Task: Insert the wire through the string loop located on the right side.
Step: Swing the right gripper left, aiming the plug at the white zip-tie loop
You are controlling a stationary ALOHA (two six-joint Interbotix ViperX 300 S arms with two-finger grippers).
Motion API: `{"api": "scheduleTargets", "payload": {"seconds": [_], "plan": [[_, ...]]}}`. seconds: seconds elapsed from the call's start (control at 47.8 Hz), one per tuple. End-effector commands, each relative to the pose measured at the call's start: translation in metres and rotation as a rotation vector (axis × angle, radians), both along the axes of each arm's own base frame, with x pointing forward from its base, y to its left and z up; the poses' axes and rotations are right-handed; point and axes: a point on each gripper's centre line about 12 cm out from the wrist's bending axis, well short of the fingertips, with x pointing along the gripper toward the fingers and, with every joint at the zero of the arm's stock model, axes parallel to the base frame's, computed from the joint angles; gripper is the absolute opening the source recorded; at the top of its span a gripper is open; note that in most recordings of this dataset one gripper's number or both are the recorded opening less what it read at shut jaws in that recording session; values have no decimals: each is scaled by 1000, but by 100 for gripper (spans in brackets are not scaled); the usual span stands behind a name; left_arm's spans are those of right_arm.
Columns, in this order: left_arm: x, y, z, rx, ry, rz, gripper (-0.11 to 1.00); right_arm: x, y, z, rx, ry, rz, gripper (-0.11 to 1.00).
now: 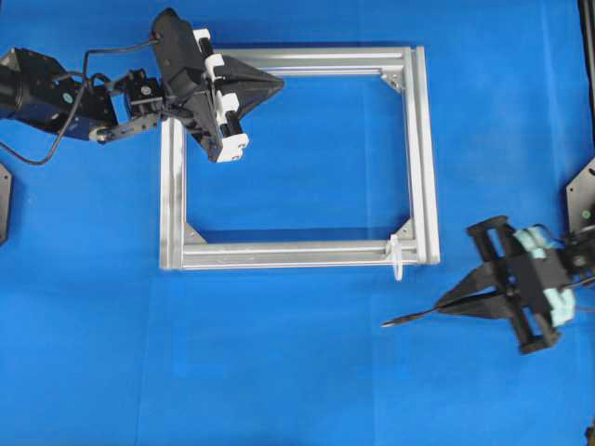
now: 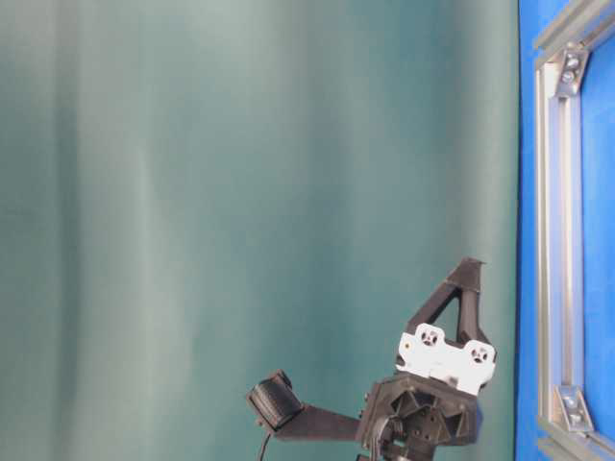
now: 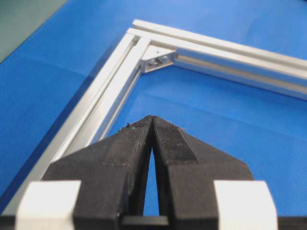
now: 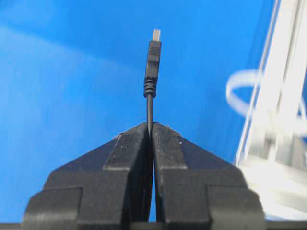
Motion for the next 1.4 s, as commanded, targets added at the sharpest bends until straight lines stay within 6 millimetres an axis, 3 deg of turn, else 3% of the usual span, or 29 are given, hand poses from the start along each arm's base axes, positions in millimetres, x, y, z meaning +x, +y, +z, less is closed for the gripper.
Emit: {"api": "scheduleTargets", "payload": {"seconds": [0.0, 0.356, 0.649, 1.046, 1.381], "plan": [[3, 2, 18, 16, -55, 1, 0, -10, -3, 5, 7, 9, 4, -4], [4, 2, 19, 19, -58, 1, 0, -36, -16, 6, 13, 25, 2, -4], [4, 2, 18, 18, -57, 1, 0, -32, -21, 5, 14, 12, -29, -4], [4, 2, 18, 18, -57, 1, 0, -21, -52, 5, 9, -3, -192, -4], [4, 2, 18, 19, -57, 0, 0, -21, -53, 4, 8, -4, -197, -4]]}}
